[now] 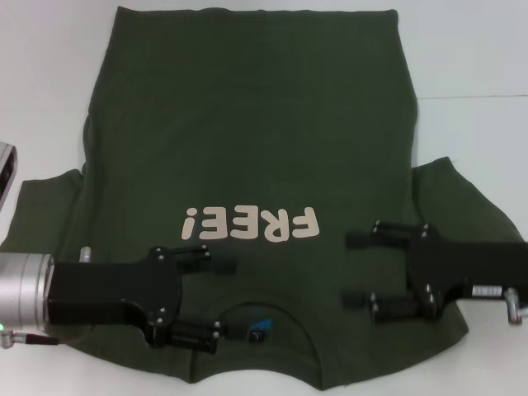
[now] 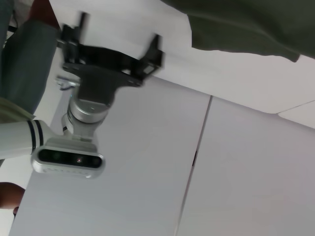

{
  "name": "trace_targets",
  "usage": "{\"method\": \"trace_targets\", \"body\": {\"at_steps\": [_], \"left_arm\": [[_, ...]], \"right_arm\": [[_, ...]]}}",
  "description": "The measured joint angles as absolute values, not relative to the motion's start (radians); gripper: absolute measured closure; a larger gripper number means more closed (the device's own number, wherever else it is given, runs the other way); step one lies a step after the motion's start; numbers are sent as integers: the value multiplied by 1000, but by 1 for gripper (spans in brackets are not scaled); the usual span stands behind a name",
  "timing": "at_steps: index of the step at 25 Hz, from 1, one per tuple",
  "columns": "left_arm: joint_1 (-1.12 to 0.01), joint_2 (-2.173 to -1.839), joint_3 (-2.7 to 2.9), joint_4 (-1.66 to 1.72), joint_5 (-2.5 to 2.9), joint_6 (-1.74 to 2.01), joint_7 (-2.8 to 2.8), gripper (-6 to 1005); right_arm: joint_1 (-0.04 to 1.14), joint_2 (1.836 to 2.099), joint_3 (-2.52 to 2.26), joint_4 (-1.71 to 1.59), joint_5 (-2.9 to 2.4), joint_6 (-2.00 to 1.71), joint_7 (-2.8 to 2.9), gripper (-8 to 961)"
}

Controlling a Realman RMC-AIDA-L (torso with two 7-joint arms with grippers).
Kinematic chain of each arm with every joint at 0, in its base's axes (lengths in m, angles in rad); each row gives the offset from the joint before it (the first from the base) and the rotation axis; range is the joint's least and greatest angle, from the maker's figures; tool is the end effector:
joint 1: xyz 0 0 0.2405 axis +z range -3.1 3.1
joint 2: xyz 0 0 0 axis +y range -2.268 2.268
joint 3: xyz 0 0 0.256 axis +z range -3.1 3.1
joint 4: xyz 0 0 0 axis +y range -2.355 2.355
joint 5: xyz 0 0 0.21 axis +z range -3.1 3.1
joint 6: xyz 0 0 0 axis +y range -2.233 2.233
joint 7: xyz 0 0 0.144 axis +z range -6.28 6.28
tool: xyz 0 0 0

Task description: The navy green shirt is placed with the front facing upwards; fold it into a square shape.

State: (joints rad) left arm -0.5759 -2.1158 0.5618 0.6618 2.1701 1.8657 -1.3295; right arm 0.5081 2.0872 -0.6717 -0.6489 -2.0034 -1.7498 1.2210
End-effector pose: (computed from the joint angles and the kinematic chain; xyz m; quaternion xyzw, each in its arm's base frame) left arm -0.2375 0.2957 -0.0072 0.9484 0.1606 0.2734 0.0066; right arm 0.2521 0.3013 -0.0022 -0.9488 0.1288 0.2801 0.0693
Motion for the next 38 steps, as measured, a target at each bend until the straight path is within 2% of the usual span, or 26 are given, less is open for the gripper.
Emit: {"method": "trace_targets", "body": {"at_steps": [4,8,16,20,24,27,38], "left_arm": [[-581,-2117,562,659,2169,1852,-1325,63],[-586,-2117,563,655,2167,1842,-1324,64],[-603,-2123,563,641,2162,1827,-1324,64],[-607,-2126,560,638,2160,1820,-1324,64],[-610,-2126,562,630,2156,1810,-1327,65],[-611,-2128,563,629,2155,1808,-1327,65],[-613,-2134,566,618,2154,1796,-1319,65]], "right_arm": [[512,2081,-640,-724,-2008,-1560,1441,56],[513,2064,-656,-845,-2080,-1403,1724,56],[487,2057,-633,-1202,-2356,-1414,2078,57],[509,2045,-632,-1334,-2558,-1511,2258,57],[565,2040,-633,-1348,-2775,-1589,2368,58],[601,2048,-644,-1321,-2904,-1600,2411,58],[659,2043,-653,-1162,-2929,-1550,2487,59]]}}
